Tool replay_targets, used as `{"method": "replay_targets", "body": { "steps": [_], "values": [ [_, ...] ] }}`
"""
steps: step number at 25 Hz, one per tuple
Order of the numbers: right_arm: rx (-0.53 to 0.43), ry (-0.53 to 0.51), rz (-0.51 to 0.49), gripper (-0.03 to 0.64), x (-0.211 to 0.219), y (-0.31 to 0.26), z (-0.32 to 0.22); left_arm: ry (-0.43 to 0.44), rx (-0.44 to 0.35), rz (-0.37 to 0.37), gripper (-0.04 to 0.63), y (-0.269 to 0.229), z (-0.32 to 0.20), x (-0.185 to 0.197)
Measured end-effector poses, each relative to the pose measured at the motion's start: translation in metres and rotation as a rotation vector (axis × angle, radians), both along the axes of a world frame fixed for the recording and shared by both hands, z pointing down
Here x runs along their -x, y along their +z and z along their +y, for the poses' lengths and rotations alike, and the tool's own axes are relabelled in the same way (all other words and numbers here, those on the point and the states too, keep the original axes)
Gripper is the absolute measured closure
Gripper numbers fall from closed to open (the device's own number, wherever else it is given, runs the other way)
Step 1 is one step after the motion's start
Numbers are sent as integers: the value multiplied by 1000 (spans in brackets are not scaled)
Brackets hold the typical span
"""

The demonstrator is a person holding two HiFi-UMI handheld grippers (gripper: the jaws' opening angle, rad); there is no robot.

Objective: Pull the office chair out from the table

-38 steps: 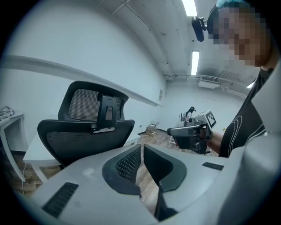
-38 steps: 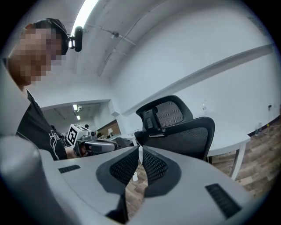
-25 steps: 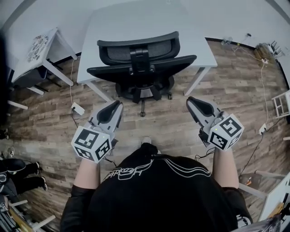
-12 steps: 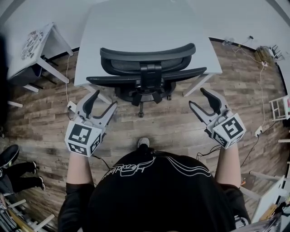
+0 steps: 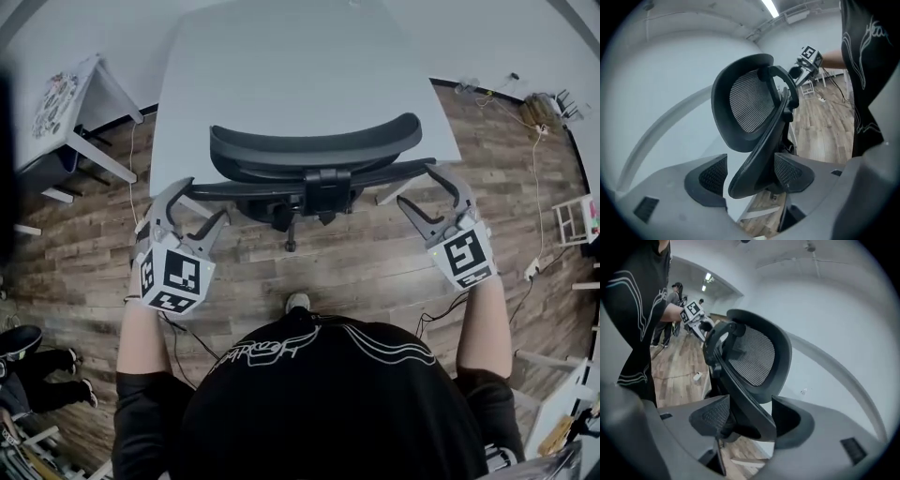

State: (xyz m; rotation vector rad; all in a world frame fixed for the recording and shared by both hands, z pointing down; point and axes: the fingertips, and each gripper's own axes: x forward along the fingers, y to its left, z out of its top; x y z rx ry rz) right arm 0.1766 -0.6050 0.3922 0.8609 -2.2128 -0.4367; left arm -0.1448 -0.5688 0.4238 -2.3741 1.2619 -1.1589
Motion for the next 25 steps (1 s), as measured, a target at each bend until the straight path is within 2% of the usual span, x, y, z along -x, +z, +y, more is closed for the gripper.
{"method": "replay_targets", "body": {
  "steps": [2, 6, 9, 18, 20, 21, 22, 25],
  "values": [
    [-16, 12, 108, 334, -7, 13, -14, 37, 2, -59, 304, 5, -7, 1],
    [-68, 1, 408, 334, -24, 42, -32, 98, 20, -151, 304, 16, -15, 1],
    [-89, -15, 536, 334, -30, 53, -42, 126, 39, -197, 304, 24, -19, 3],
    [-88, -37, 637, 336, -35, 70, -53, 175, 66, -240, 309, 39, -15, -3],
    [-82, -29, 636, 340, -35, 72, -54, 183, 62, -266, 330, 44, -15, -2],
    [-81, -24, 634, 352, -35, 71, -55, 184, 50, -274, 341, 44, -16, -1],
    [-79, -22, 638, 392, -35, 70, -56, 182, 37, -278, 365, 43, -17, -1],
    [-50, -28, 683, 403, -37, 70, -58, 195, 23, -283, 385, 42, -18, -1]
  ]
}}
